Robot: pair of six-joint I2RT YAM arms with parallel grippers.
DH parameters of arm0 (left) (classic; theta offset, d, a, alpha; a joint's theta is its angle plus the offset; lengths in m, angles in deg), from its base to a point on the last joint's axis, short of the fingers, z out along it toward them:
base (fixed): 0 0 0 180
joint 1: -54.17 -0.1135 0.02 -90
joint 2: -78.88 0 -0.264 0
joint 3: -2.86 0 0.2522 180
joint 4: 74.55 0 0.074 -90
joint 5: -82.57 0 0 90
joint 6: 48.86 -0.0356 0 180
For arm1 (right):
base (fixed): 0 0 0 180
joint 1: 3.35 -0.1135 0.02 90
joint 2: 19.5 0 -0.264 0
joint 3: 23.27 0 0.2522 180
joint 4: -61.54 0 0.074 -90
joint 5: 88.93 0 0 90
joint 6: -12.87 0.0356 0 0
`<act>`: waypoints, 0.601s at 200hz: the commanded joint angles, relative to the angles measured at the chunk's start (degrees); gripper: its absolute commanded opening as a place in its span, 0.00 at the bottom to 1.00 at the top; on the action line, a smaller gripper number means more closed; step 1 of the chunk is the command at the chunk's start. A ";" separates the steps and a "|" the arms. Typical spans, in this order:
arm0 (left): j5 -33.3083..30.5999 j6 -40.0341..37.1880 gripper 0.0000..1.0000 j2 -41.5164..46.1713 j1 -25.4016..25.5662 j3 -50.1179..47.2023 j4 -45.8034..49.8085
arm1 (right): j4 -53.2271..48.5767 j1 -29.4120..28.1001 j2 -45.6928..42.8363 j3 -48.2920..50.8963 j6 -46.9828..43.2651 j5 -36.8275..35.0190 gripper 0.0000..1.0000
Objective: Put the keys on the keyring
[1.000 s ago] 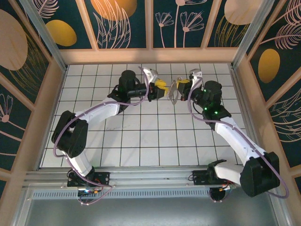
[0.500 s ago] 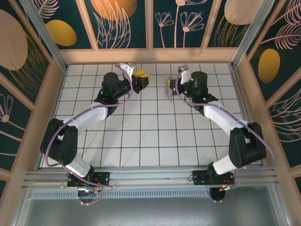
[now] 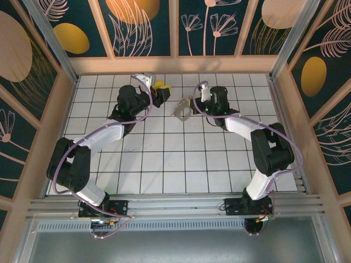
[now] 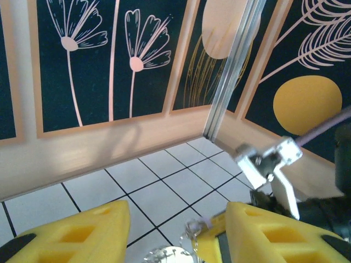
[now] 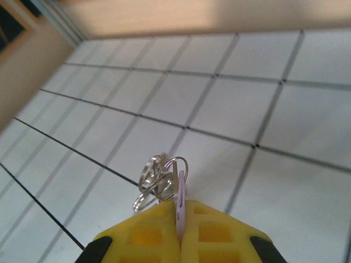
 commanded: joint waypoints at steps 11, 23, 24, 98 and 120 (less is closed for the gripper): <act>1.78 1.69 0.49 -0.93 -0.25 1.77 -3.16 | -0.37 0.93 -0.88 6.71 1.07 -4.75 0.00; 2.28 2.06 0.50 -1.29 -0.25 2.05 -3.18 | -1.20 0.88 -1.62 8.54 1.25 -5.78 0.00; 2.29 2.08 0.50 -1.34 -0.25 2.11 -3.18 | -1.23 0.87 -1.69 8.69 1.29 -5.87 0.00; 4.14 2.98 0.50 -2.61 -0.25 2.90 -3.35 | -4.11 0.42 -3.67 15.00 2.54 -6.10 0.00; 4.45 3.06 0.51 -3.19 -0.25 3.20 -3.18 | -4.95 -0.36 -3.83 16.59 3.00 -5.95 0.00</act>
